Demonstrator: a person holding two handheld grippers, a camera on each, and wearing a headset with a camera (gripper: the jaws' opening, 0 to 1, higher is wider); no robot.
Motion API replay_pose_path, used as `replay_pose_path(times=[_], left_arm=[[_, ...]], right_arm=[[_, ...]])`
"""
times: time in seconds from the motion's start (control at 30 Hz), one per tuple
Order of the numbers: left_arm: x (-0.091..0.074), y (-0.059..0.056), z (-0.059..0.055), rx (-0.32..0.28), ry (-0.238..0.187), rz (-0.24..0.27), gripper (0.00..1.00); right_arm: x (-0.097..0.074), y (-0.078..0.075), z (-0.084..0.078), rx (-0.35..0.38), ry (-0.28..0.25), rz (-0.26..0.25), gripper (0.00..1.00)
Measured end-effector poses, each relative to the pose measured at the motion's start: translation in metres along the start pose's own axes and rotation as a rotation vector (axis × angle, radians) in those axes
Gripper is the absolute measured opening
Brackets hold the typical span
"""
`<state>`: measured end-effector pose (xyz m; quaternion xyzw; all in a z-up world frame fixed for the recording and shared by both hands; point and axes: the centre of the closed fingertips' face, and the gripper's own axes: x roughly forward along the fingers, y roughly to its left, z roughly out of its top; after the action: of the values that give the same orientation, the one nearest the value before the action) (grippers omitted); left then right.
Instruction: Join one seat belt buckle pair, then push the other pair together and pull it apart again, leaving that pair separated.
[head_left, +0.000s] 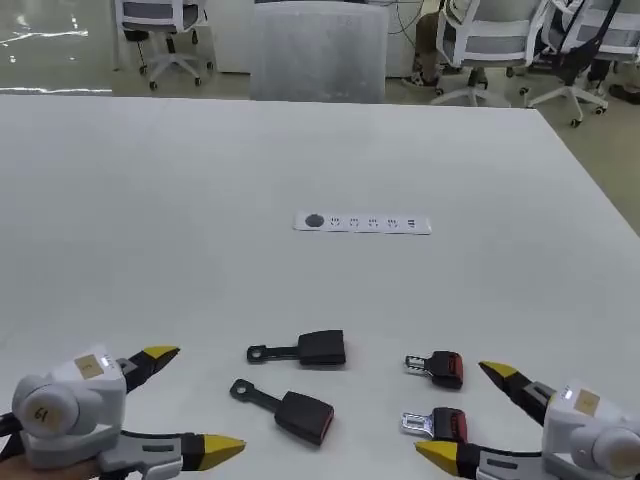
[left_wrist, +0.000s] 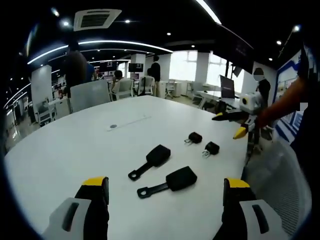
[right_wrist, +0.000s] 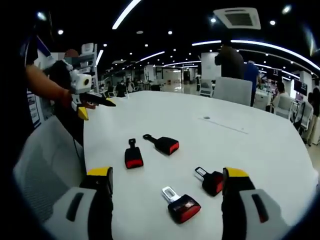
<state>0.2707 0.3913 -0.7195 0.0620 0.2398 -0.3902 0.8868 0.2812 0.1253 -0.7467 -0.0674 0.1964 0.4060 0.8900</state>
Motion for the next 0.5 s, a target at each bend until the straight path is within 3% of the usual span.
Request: replay_pose_path(times=[0.5], left_arm=[[0.0023,-0.0005,0.0019,0.009,0.002,-0.012,0.97]], right_arm=[[-0.0015,0.0020,-0.0010,-0.016,0.013,0.011,0.92]])
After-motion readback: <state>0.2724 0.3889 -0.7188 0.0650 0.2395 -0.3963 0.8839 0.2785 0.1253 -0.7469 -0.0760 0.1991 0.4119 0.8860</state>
